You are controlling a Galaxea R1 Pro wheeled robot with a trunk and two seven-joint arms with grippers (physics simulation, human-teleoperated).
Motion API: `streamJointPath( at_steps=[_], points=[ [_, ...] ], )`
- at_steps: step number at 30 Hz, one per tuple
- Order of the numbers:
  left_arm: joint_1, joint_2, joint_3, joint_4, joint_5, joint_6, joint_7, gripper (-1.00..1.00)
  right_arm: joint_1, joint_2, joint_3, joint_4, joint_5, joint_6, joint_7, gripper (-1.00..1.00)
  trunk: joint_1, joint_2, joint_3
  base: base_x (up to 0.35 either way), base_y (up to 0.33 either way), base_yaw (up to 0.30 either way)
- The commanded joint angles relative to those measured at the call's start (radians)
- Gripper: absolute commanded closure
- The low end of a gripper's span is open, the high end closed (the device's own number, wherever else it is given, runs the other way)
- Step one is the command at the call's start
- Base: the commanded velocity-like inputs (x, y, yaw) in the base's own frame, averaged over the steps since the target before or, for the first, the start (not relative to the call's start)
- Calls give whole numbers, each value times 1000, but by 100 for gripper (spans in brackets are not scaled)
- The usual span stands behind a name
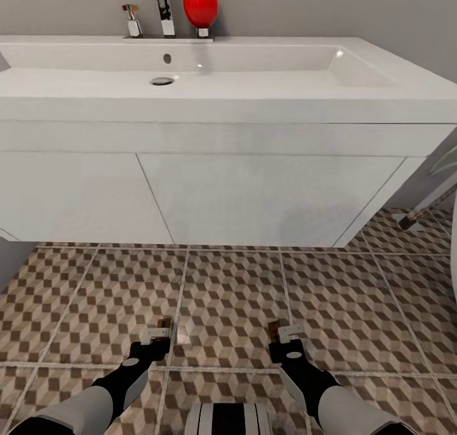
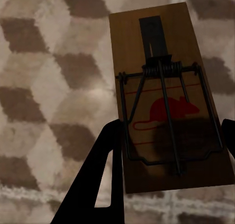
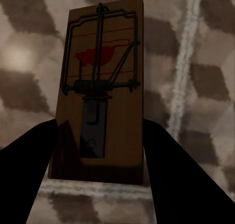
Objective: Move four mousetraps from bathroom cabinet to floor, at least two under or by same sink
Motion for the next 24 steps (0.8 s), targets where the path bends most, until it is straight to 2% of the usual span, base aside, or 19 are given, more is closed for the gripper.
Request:
streamJointPath(
  at_steps=[1, 10, 14, 19, 21, 24],
  points=[
    [0, 0, -9, 0, 7, -3, 6, 100, 0, -1, 9, -2, -9, 6, -7, 100, 0, 0, -1, 0, 0, 0],
    [0, 6, -18, 0, 2, 2, 7, 100, 0, -5, 9, -3, -6, 6, -7, 100, 0, 0, -1, 0, 0, 0],
    [-2, 30, -17, -26, 1, 19, -2, 100, 0, -23, 8, -15, -5, 6, -7, 100, 0, 0, -1, 0, 0, 0],
    [-6, 55, -17, -74, 1, 108, -16, 100, -34, -33, 6, -25, -4, 6, -7, 100, 0, 0, -1, 0, 0, 0],
    [-9, 55, -17, -78, 1, 135, -30, 100, -51, -35, 6, -26, -4, 5, -8, 100, 0, 0, -1, 0, 0, 0],
    [-9, 52, -19, -77, 0, 139, -35, 100, -55, -35, 5, -26, -4, 3, -8, 100, 0, 0, -1, 0, 0, 0]
  ],
)
